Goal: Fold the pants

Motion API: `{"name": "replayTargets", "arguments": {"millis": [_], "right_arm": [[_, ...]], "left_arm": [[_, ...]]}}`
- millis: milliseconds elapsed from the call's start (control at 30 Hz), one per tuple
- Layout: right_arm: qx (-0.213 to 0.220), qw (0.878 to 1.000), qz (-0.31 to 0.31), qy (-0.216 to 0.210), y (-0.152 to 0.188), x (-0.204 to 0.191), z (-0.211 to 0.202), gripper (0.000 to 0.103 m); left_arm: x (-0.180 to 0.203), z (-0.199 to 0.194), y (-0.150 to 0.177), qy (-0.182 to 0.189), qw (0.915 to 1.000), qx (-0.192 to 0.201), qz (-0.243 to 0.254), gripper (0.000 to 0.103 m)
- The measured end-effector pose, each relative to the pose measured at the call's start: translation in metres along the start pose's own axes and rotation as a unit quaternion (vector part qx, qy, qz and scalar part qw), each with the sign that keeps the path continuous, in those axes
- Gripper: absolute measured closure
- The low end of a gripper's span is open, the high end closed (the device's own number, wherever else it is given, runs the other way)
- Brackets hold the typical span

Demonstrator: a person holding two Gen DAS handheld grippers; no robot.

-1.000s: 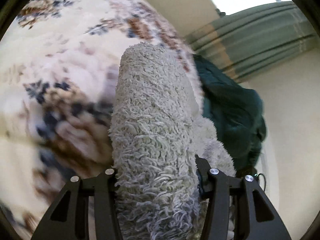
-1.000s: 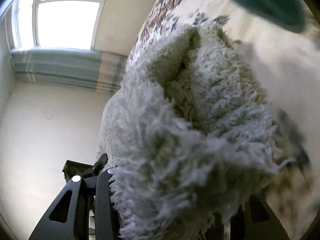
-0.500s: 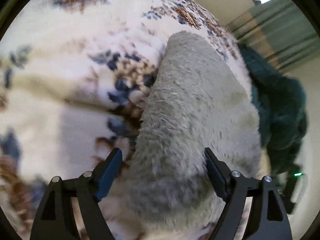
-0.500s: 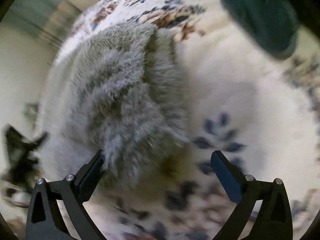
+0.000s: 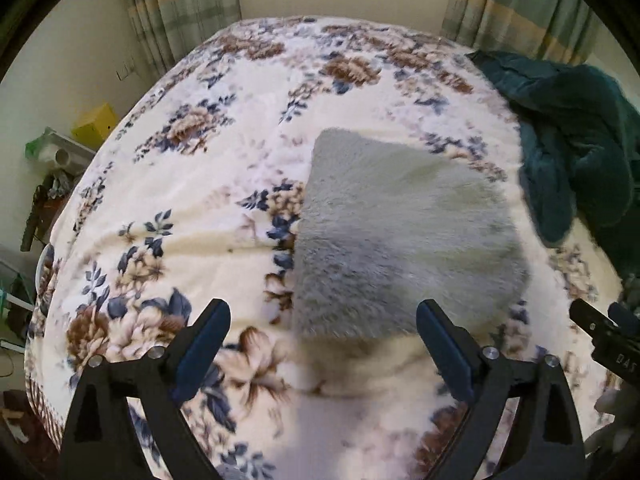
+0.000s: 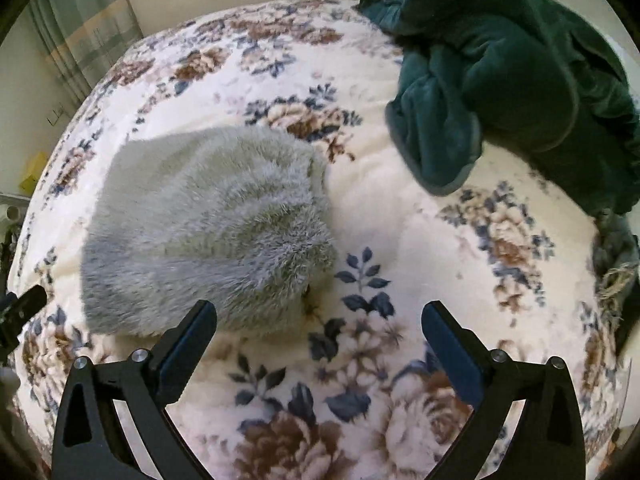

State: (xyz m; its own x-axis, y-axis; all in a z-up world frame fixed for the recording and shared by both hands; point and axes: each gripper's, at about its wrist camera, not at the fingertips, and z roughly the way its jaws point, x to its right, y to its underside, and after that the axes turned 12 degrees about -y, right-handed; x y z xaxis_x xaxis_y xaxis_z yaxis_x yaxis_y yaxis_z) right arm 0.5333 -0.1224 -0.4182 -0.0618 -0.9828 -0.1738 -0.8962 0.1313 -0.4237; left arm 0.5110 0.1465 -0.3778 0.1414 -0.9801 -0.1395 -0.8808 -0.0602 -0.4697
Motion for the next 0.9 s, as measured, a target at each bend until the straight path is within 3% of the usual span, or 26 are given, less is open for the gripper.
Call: {"name": "replayTargets", "arguments": {"millis": [200, 567, 900], "right_arm": [[0.028, 0.999, -0.017, -0.012, 0.019, -0.002, -0.115, 0.0], [0.101, 0.992, -0.057, -0.039, 0.078, -0.009, -0.347, 0.0], [0.152, 0.982, -0.095, -0.057, 0.153, -0.021, -0.51, 0.0]], "left_arm": [[0.0, -0.089, 0.015, -0.007, 0.9993, 0.037, -0.007, 0.008], [-0.013, -0.302, 0.068, -0.008, 0.9933, 0.115, -0.009, 0.008], [-0.029, -0.432, 0.121, -0.006, 0.9863, 0.162, -0.031, 0.008]]}}
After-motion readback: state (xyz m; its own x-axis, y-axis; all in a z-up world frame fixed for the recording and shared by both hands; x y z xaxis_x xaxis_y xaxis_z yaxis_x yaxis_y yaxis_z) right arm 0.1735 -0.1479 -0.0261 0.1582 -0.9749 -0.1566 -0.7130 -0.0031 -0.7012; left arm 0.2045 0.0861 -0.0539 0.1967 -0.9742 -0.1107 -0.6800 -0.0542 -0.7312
